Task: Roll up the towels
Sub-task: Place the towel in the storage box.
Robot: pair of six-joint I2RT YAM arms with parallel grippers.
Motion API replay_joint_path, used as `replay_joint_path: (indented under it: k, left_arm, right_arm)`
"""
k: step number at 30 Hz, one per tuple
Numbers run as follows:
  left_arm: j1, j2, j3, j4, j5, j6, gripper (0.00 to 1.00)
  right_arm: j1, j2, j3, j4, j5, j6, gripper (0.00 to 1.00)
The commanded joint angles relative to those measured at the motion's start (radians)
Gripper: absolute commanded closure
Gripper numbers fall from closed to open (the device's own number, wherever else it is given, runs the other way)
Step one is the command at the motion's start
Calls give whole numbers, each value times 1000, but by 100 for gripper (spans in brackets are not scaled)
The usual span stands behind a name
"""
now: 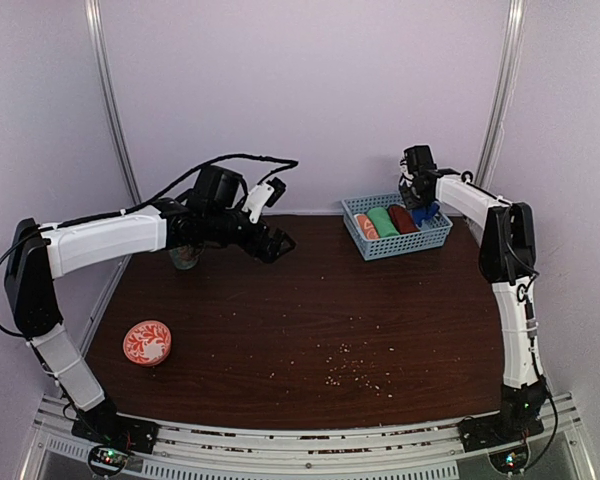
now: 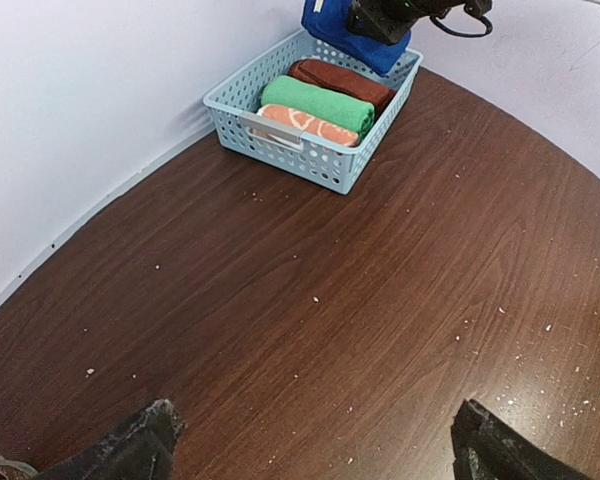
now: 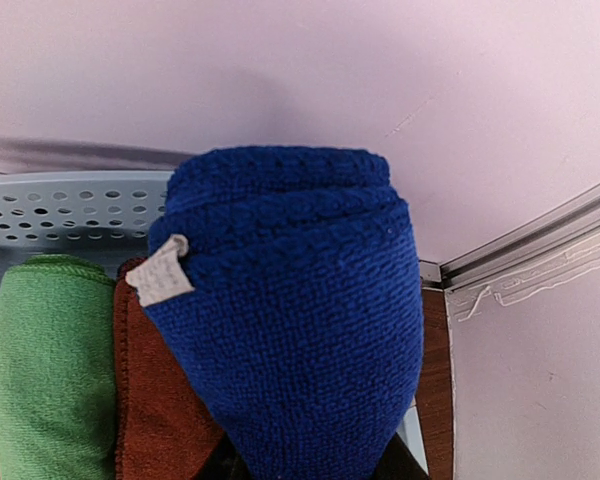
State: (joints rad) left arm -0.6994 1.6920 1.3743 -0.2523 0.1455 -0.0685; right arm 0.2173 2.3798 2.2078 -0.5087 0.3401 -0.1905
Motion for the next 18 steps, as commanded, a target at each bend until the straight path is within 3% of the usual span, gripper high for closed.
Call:
replay_joint_path:
  k: [1, 8, 18]
  left_arm:
    - [-3, -5, -3, 38, 23, 12, 2]
    - [-2, -1, -1, 35, 29, 11, 2]
    - [-3, 9, -1, 33, 31, 12, 2]
  right_arm:
    - [-32, 33, 32, 40, 53, -30, 100]
    - [-57, 89, 34, 58, 28, -75, 100]
    - [-70, 175, 51, 5, -91, -19, 100]
